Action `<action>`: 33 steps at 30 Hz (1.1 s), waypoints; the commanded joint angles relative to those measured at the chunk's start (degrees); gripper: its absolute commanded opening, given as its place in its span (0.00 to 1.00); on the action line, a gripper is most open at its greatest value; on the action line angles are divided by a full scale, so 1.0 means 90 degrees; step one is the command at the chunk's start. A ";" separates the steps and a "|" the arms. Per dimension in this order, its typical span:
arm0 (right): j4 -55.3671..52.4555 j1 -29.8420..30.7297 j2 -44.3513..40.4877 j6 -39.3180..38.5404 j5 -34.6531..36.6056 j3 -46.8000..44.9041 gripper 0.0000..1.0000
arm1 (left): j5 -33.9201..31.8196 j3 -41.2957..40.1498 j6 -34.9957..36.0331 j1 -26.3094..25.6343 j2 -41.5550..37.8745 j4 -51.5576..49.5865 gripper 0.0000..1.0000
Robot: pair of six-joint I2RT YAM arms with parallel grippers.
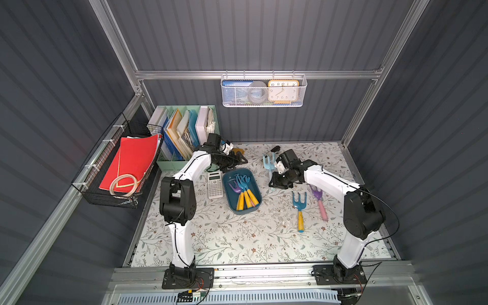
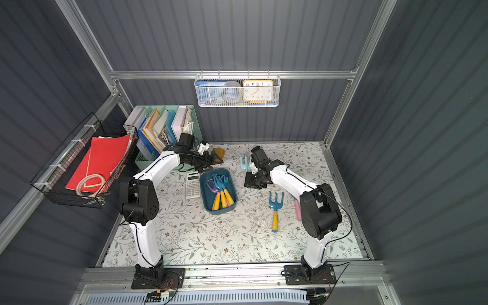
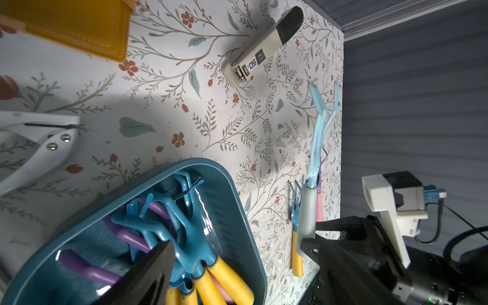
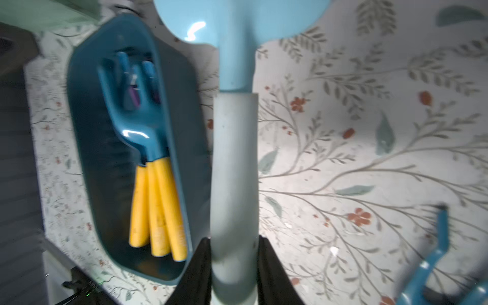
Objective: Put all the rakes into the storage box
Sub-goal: Pick up the rake at the center of the board, then place the rake in the storage box.
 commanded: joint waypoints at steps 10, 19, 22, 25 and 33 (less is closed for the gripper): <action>-0.0140 0.0662 0.0524 -0.0462 -0.1074 0.0884 0.01 | 0.0911 -0.0370 0.0064 0.0022 -0.0444 0.0595 0.89; -0.0274 0.0964 0.0524 -0.0712 -0.1343 0.0903 0.02 | 0.0948 -0.0259 0.0035 0.0031 -0.0248 0.0468 0.45; -0.0303 0.0958 0.0572 -0.0666 -0.1152 0.0881 0.02 | 0.0858 -0.0294 0.0083 0.0040 -0.0249 0.0399 0.15; -0.0299 0.0966 0.0617 -0.0637 -0.1001 0.0893 0.03 | 0.0652 -0.0357 0.0288 0.0051 -0.0287 0.0185 0.04; -0.0191 0.0987 0.0658 -0.0443 -0.0128 0.0754 0.47 | -0.0069 -0.0854 0.0621 0.0095 -0.0607 -0.0103 0.00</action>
